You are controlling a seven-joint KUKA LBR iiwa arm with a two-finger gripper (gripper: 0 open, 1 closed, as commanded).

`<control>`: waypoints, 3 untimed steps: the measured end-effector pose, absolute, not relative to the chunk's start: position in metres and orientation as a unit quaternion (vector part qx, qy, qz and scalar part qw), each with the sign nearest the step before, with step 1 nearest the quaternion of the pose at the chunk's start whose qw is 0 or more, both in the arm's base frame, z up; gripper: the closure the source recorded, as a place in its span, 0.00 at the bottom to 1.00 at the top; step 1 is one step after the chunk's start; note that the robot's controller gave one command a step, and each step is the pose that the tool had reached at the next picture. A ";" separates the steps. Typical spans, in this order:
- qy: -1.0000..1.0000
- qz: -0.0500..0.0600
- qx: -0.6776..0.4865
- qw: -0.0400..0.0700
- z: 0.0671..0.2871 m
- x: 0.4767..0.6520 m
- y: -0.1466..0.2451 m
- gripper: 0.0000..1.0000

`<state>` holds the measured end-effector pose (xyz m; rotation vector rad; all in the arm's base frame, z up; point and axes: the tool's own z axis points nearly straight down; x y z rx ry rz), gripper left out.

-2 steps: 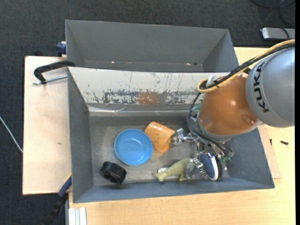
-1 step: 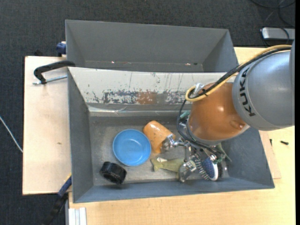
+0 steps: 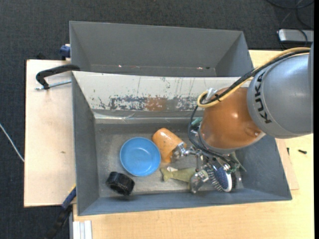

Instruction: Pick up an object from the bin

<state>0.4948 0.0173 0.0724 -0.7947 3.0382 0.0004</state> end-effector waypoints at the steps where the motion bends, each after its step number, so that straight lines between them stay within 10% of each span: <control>1: 0.967 0.000 -0.253 0.003 0.073 0.496 0.018 1.00; 3: 0.967 0.000 -0.253 0.004 0.108 0.499 0.020 1.00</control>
Offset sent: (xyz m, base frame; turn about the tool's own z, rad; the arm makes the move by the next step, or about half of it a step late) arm 0.0000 0.0000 0.0000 0.0000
